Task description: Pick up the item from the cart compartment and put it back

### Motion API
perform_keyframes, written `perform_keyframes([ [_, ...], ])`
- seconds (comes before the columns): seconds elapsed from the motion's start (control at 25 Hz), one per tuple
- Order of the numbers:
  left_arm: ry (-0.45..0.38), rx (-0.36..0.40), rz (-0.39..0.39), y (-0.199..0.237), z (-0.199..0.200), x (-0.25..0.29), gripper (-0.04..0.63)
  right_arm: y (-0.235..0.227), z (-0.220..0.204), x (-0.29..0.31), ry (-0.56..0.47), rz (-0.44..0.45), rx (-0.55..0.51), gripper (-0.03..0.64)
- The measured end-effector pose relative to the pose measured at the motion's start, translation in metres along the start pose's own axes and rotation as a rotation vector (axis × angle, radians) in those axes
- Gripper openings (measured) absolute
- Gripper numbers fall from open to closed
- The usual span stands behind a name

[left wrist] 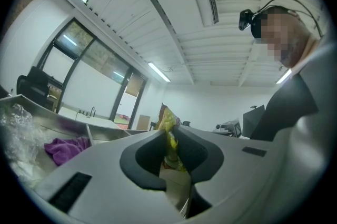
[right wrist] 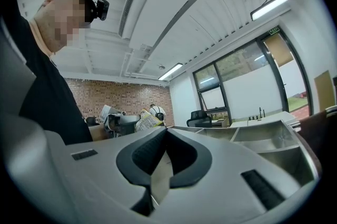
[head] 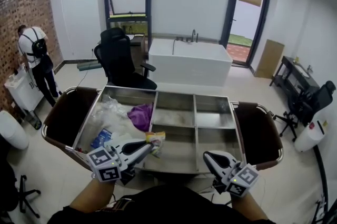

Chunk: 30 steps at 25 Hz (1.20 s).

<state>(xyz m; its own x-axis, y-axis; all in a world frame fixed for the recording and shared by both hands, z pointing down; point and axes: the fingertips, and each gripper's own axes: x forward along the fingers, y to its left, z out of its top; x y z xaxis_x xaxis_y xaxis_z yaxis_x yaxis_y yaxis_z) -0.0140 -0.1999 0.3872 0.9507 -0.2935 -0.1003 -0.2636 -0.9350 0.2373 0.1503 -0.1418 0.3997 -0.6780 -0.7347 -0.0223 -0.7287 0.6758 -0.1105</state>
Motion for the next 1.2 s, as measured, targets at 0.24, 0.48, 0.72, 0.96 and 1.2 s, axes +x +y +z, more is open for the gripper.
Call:
perform_keyframes([
  [0.24,0.01,-0.003,-0.014,-0.001,-0.001,0.011,0.04,-0.006,-0.001,-0.008,-0.007,-0.018,0.008,-0.003],
  [0.48,0.033,0.013,-0.018,0.0,-0.001,0.027,0.04,-0.012,-0.006,-0.021,0.005,-0.024,0.025,-0.003],
  [0.72,0.088,0.134,-0.012,0.017,0.029,0.093,0.04,-0.024,0.005,-0.05,-0.048,-0.045,0.033,-0.003],
  [0.96,0.247,0.263,0.048,0.034,0.029,0.221,0.04,-0.05,0.012,-0.112,-0.086,-0.097,0.038,-0.003],
  [1.2,0.497,0.356,0.161,0.067,-0.036,0.32,0.043,-0.079,0.006,-0.181,-0.119,-0.178,0.075,-0.003],
])
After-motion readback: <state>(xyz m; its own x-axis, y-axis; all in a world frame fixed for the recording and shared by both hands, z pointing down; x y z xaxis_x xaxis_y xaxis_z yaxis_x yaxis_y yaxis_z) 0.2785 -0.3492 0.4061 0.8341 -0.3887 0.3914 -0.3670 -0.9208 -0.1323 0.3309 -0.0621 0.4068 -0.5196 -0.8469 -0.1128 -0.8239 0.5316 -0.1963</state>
